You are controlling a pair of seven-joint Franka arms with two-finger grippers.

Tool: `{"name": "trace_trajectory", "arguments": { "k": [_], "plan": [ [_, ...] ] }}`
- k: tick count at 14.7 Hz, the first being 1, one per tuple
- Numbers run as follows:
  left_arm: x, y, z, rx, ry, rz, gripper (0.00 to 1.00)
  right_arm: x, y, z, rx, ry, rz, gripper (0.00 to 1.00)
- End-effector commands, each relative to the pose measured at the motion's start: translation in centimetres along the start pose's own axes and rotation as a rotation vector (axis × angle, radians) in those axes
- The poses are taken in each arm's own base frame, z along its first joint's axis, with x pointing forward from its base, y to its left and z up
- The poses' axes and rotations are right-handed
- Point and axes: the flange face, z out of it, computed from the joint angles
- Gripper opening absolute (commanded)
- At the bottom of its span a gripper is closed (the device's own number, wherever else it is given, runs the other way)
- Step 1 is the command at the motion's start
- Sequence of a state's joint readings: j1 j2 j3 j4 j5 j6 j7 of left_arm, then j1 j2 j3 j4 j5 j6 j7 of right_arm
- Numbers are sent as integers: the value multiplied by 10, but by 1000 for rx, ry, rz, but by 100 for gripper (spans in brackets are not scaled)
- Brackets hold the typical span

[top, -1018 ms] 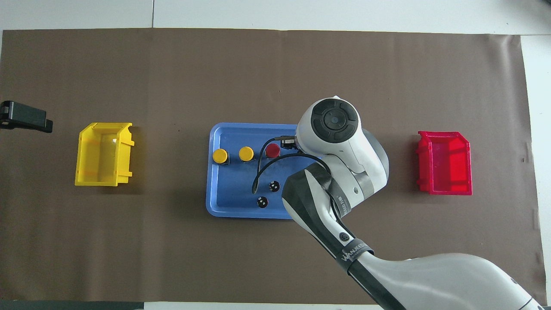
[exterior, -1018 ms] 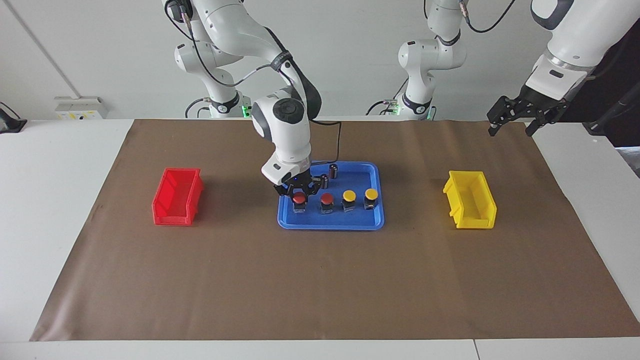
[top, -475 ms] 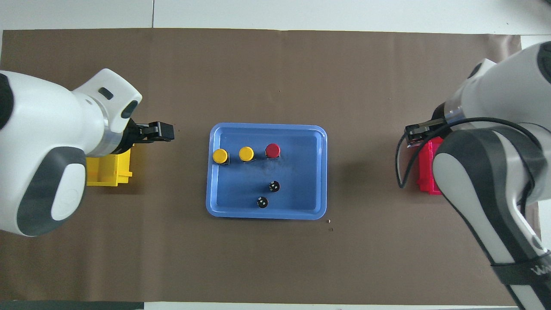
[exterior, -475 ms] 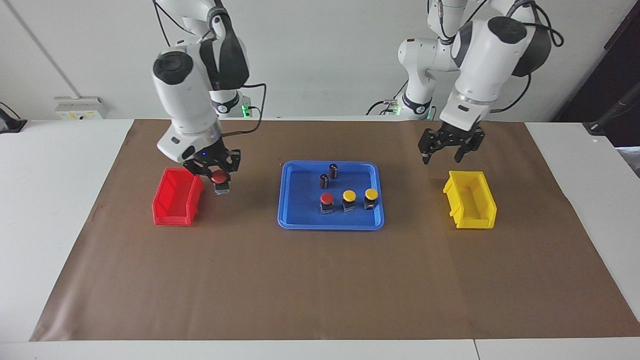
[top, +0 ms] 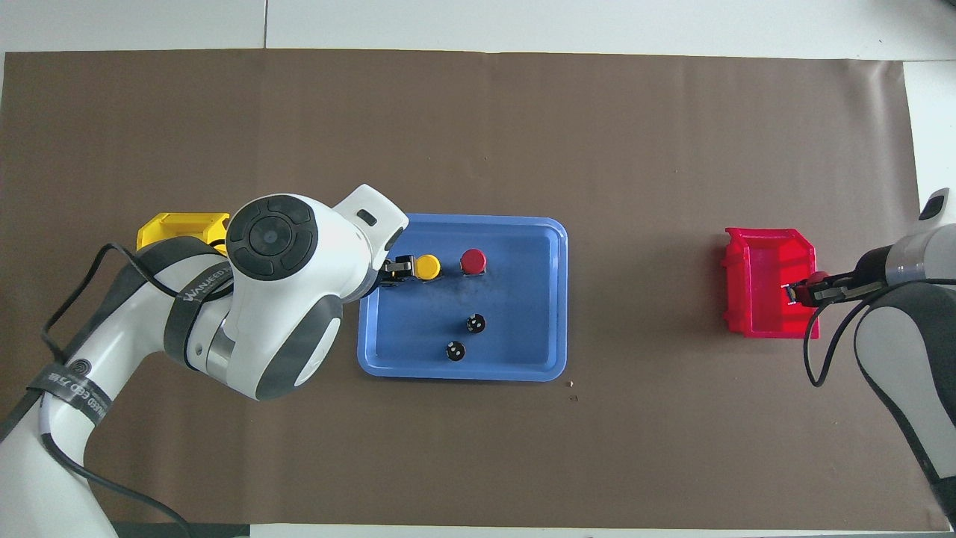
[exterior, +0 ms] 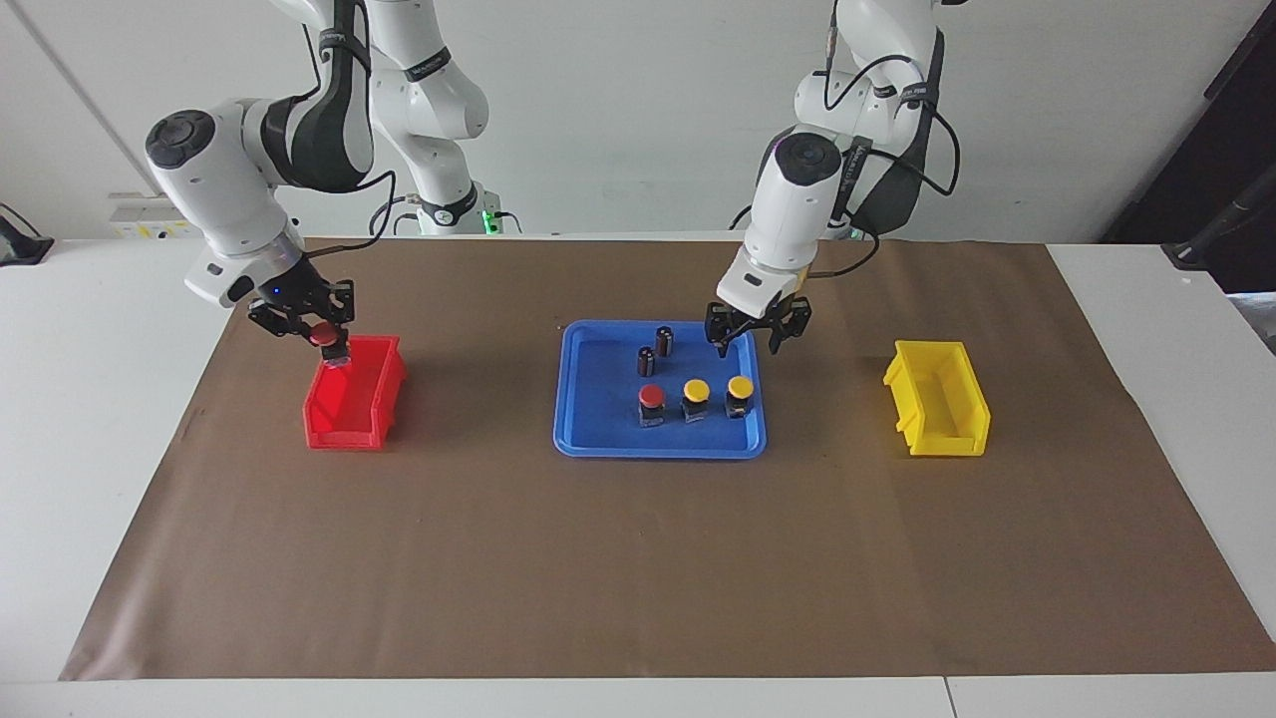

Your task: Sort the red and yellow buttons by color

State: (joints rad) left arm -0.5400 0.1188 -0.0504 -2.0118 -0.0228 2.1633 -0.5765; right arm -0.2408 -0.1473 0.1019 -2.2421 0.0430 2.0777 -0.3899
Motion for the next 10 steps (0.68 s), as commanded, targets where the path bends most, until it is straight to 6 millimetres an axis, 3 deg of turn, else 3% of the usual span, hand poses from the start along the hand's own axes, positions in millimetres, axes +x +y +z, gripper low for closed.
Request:
{"name": "trace_trajectory", "arguments": {
  "k": [1,5,10],
  "plan": [
    [0,-5,14,-18,23,-14,78,-11,-7,12,2,34,3,9],
    [2,-7,23,-20,25,-17,78,-17,-2,46,1,38,22,9],
    [5,-15,30,-34,53,-20,78,-21,-3,65,-8,57,36,12]
  ]
}}
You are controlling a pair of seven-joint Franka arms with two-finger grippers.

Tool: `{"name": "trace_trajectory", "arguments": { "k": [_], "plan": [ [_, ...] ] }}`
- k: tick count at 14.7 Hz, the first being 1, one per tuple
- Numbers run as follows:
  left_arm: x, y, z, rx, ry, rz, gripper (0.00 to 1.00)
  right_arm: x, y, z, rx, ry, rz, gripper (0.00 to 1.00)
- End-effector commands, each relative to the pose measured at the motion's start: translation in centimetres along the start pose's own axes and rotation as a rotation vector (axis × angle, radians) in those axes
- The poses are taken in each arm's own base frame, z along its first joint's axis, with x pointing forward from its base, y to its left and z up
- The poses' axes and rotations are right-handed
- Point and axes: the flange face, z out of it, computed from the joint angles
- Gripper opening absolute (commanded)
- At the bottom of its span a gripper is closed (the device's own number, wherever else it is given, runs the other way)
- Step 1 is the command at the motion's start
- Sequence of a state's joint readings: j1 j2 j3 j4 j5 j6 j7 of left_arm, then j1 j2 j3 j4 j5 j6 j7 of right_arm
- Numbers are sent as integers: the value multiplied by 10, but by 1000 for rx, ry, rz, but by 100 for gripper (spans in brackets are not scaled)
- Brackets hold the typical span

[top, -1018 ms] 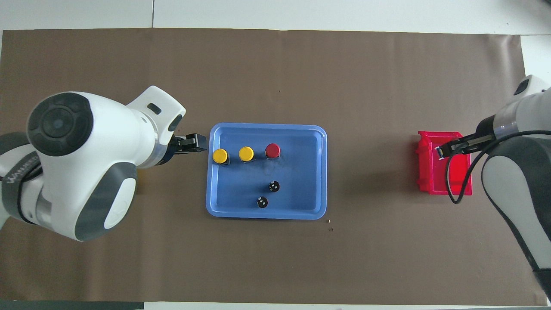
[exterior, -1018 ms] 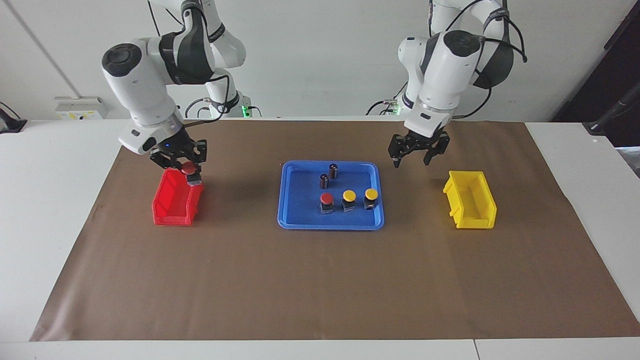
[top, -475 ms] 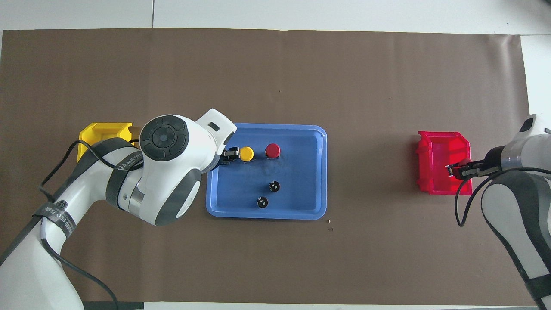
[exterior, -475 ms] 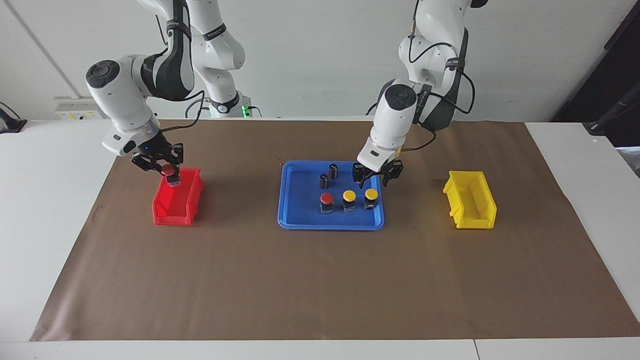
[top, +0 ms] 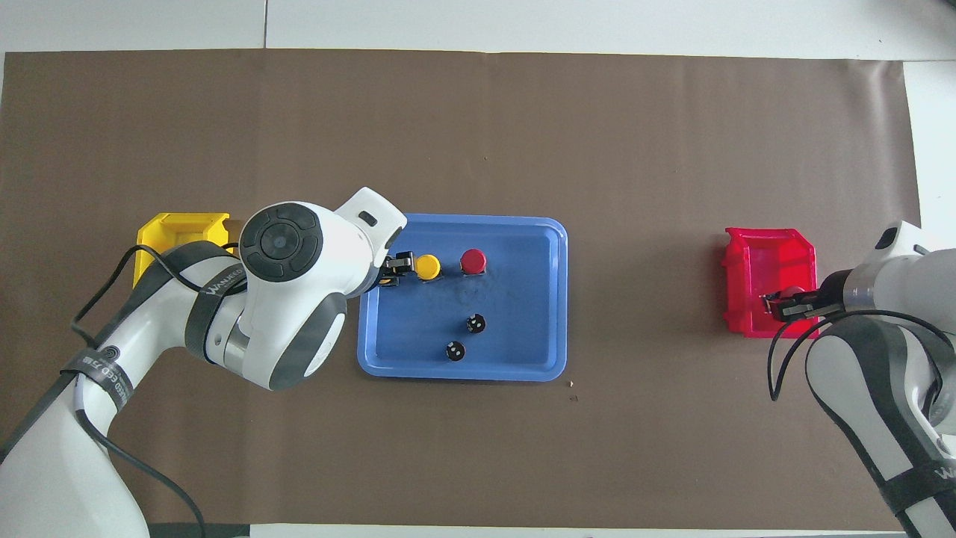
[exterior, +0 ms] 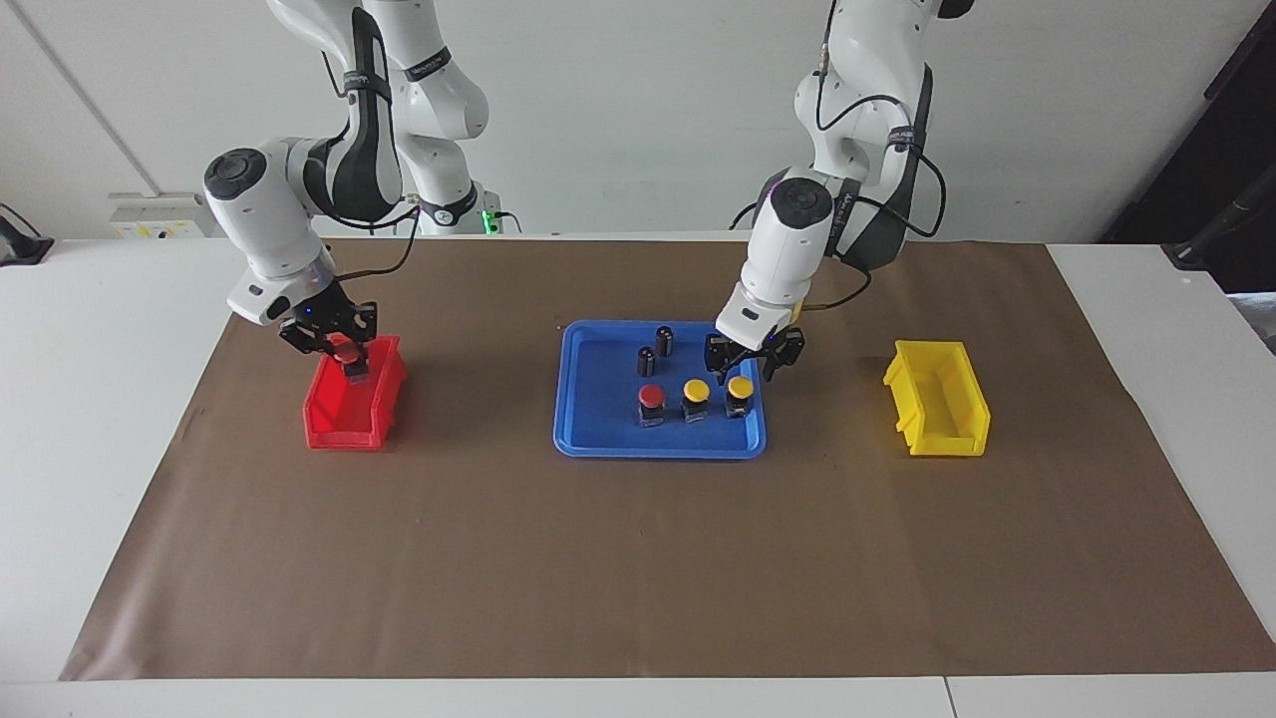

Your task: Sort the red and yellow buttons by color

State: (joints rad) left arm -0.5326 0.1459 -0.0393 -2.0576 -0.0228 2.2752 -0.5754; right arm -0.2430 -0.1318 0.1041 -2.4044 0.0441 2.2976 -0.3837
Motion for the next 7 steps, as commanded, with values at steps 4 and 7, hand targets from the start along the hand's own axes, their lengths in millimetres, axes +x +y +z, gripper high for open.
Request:
{"name": "trace_trajectory", "arguments": {
  "k": [4,7],
  "plan": [
    [-2,-6,5,-17,22,-1,78,-9,-3,11,-1,39,25,16],
    [-1,-4,15,-16,19,-2,77,-8,-3,10,-1,40,23,57]
  ]
}}
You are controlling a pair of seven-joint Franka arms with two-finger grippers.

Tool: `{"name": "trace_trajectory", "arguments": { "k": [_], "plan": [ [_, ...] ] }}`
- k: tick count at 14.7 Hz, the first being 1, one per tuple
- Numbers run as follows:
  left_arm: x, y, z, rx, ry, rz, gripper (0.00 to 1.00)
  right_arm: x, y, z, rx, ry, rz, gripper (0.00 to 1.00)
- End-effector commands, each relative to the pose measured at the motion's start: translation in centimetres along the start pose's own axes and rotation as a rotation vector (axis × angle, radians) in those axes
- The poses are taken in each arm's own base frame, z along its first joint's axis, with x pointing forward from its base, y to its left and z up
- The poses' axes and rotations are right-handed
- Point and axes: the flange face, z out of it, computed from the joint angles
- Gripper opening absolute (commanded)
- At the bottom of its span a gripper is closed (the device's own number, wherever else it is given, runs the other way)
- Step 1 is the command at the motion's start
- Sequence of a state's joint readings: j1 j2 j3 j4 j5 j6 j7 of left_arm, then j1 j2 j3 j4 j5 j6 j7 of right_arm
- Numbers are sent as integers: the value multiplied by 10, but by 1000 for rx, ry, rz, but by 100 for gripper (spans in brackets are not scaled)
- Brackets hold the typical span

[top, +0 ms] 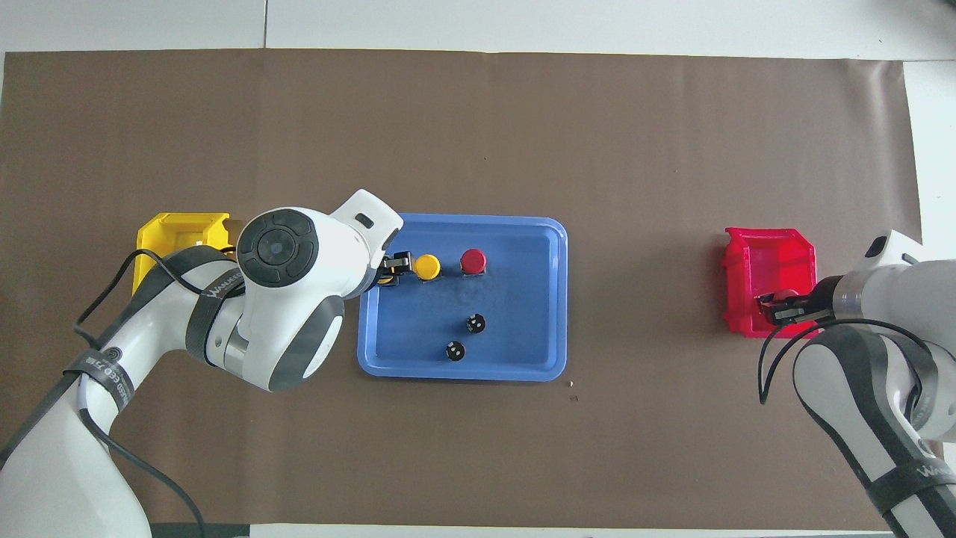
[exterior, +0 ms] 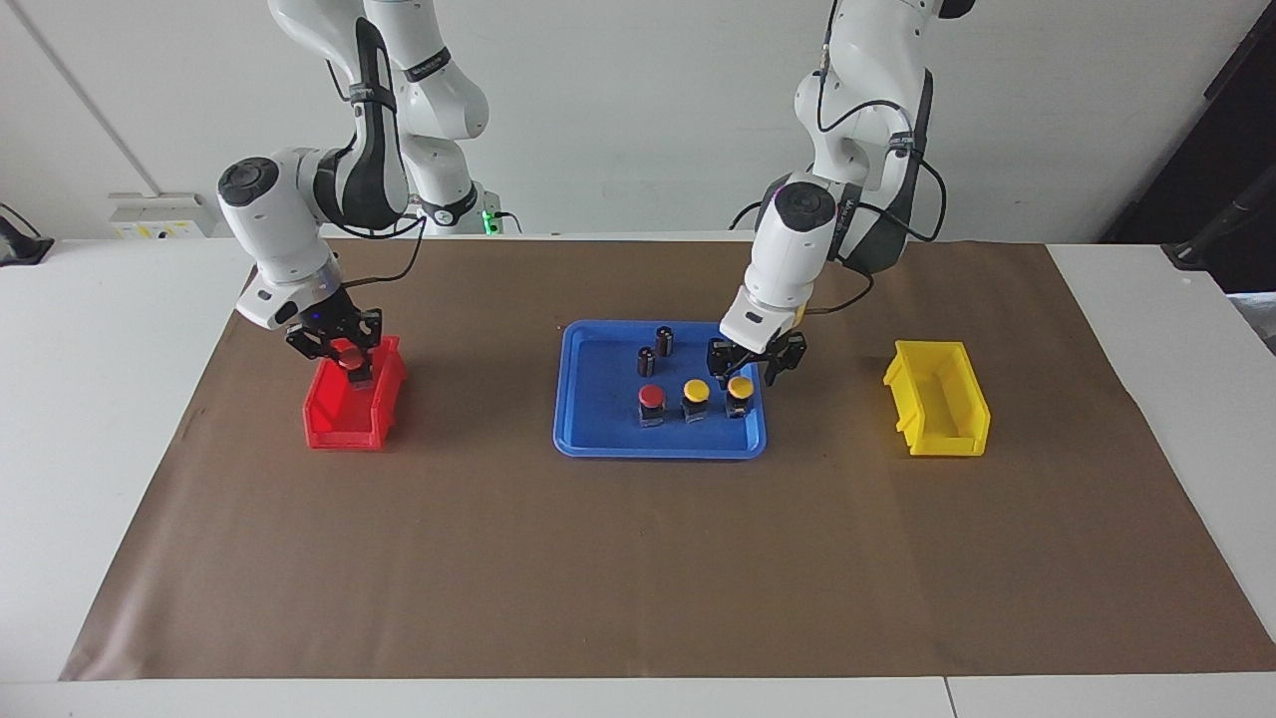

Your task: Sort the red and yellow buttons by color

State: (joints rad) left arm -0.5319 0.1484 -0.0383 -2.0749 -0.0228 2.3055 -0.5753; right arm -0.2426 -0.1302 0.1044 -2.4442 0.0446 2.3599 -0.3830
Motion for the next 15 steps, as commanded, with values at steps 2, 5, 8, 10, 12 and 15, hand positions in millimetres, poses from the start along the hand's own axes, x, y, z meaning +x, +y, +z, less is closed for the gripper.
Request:
{"name": "trace_trajectory", "arguments": {
  "k": [2,5,8,10,12,15],
  "plan": [
    [1,-3,14,-9,8,-1,75,6,1,-12,8,26,14,77],
    [-1,2,14,-10,5,-4,58,45,11,-52,44,-33,-6,86],
    [3,7,6,-13,9,-4,8,85,-3,-108,61,-59,-42,100],
    [12,11,-12,-5,-5,-10,3,114,-43,-136,70,-75,4,100],
    [19,11,-36,5,-21,-11,2,139,-95,-148,62,-76,63,100],
    [45,-21,-95,45,-79,-10,2,155,-172,-156,60,-48,121,100]
  ]
}}
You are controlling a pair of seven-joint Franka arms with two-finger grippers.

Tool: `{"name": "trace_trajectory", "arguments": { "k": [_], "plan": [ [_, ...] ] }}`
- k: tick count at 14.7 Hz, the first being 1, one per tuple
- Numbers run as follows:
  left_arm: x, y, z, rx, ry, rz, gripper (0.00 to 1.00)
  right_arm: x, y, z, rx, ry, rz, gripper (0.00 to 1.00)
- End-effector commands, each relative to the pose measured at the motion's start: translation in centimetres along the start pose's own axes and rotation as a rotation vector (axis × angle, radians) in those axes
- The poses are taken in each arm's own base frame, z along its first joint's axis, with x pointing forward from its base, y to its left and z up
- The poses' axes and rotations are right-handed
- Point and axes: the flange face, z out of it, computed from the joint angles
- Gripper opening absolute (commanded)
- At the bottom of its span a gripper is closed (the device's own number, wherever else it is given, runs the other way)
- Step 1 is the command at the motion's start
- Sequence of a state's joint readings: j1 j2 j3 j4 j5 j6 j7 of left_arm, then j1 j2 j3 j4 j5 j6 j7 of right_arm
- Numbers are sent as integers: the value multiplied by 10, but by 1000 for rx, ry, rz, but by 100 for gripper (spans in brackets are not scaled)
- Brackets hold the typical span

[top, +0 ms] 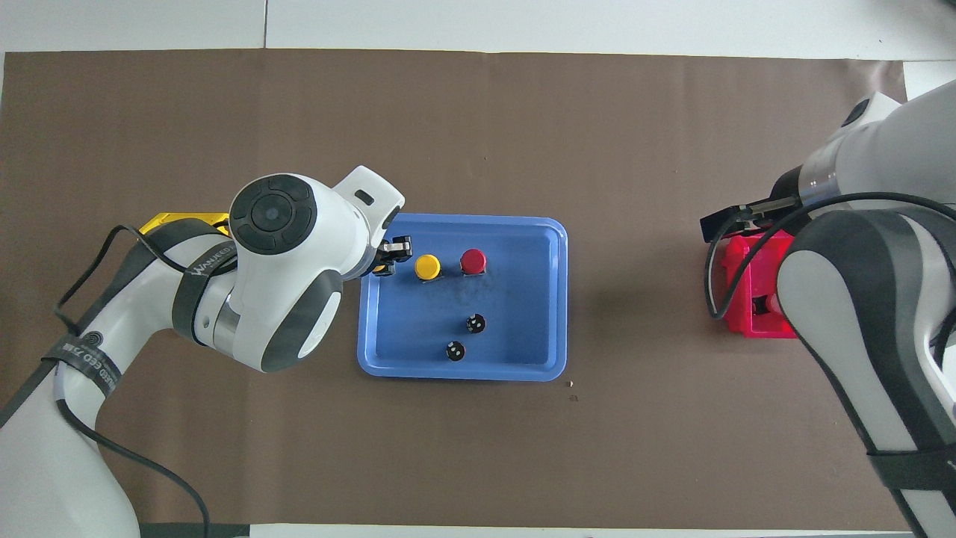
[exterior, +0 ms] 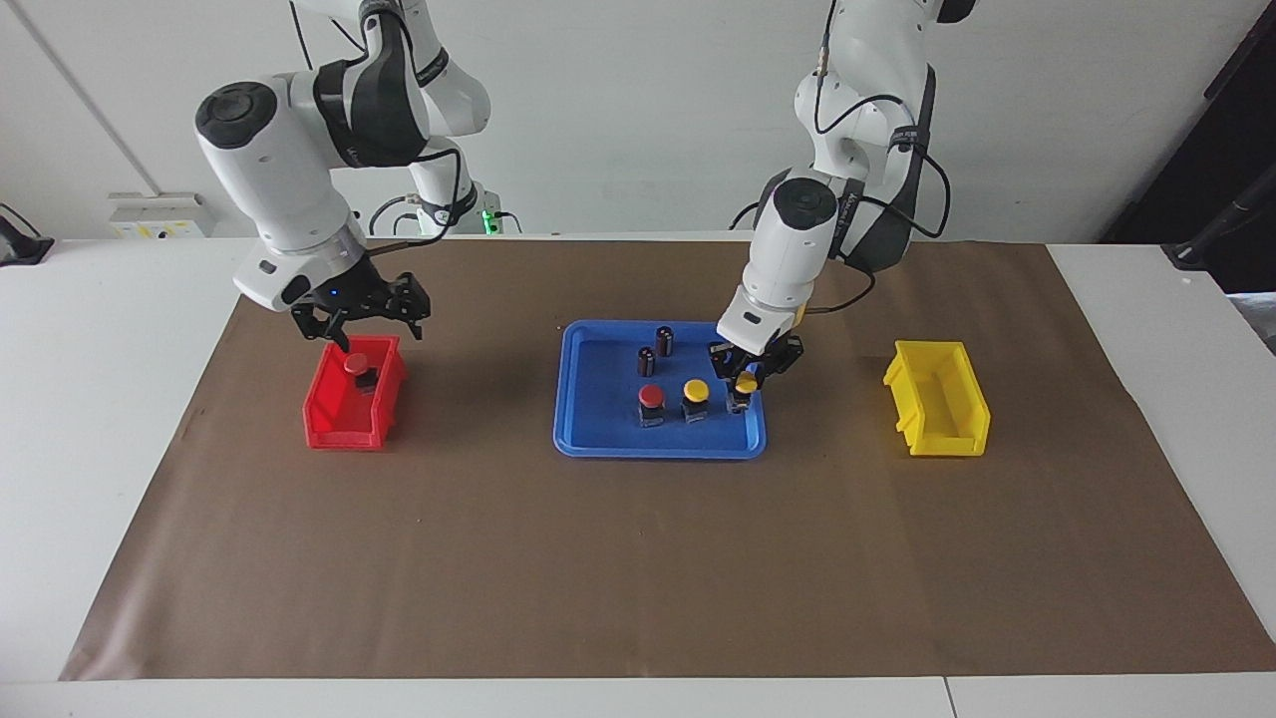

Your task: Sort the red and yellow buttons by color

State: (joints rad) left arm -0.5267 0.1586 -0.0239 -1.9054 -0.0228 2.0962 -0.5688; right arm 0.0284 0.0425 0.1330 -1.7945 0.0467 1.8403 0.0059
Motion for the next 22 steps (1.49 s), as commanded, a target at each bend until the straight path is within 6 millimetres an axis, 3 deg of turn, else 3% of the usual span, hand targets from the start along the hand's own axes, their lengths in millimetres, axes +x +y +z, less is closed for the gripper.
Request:
{"name": "trace_trajectory", "arguments": {
  "k": [1,2,5,9,11,13,17,19,22],
  "plan": [
    [21,-37,-55,34,-70,13,2,14,-76,0,15,14,92,100],
    [24,-49,-65,45,-93,16,2,18,-107,2,21,27,133,100],
    [42,-129,-93,70,-87,48,2,39,-192,17,12,67,216,100],
    [52,-211,-79,75,-75,83,2,36,-256,65,-36,84,214,100],
    [53,-254,-72,75,-63,130,2,41,-260,83,-25,109,234,100],
    [54,-280,-66,72,-62,140,2,41,-265,92,-27,104,232,100],
    [34,-298,-32,68,-24,139,2,44,-284,142,-20,93,207,92],
    [23,-304,1,66,-9,142,2,41,-284,156,-18,91,203,88],
    [13,-304,22,65,-23,145,2,33,-282,169,-24,92,192,82]
  ]
}}
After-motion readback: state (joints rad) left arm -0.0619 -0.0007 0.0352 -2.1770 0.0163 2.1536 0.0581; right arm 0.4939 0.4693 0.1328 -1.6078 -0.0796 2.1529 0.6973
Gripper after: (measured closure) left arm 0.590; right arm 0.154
